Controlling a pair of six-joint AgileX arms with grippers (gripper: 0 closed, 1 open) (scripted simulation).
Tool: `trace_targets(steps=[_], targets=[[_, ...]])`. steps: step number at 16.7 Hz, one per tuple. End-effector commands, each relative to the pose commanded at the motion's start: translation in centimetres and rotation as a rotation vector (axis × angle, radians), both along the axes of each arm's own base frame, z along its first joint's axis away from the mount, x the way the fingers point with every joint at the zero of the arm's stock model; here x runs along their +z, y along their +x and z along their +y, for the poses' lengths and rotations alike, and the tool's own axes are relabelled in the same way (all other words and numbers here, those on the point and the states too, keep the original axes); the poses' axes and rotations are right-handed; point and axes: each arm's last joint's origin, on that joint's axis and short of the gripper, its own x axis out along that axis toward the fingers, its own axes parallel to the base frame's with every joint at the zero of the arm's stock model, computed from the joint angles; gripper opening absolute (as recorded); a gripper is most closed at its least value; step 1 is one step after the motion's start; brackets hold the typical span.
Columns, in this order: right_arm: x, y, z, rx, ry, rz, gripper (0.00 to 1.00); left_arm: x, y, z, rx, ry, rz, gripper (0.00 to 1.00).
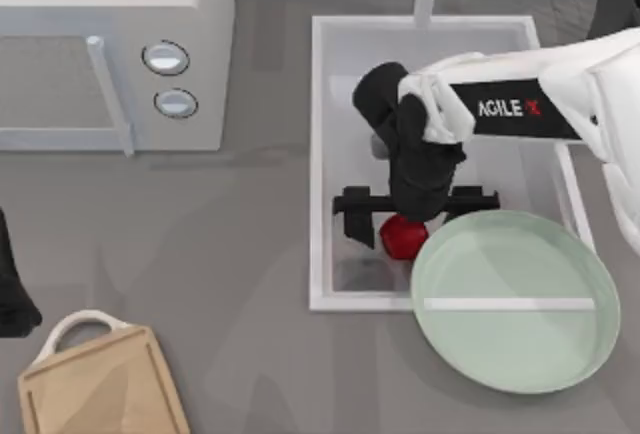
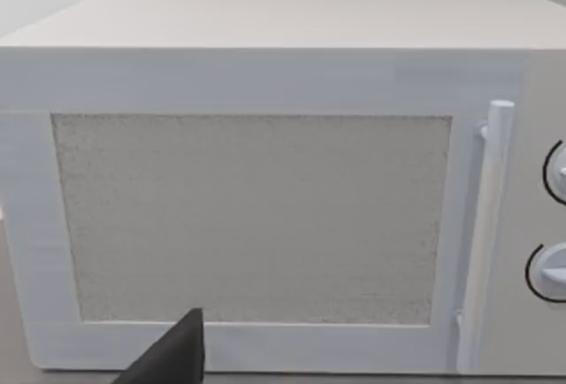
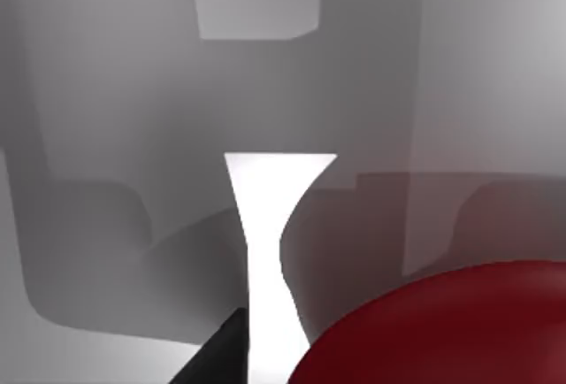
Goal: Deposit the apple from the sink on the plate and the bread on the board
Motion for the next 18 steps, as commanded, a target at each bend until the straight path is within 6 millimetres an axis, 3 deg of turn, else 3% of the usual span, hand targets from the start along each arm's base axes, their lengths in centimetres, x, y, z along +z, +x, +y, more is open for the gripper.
trace_targets(steps=[8,16,17,18], targets=[[0.0,0.0,0.0,0.0,0.0,0.0,0.02,0.0,0.0,0.0,0.0,0.0,0.0,1.0],[0.0,0.0,0.0,0.0,0.0,0.0,0.0,0.0,0.0,0.0,0.0,0.0,0.0,1.0],[2.9,0.8,0.1,0.013,0.0,-0.064,0.0,0.0,0.0,0.0,0.0,0.0,0.0,1.0],[3.0,0.8,0.1,0.013,0.0,-0.065,0.0,0.0,0.0,0.0,0.0,0.0,0.0,1.0]])
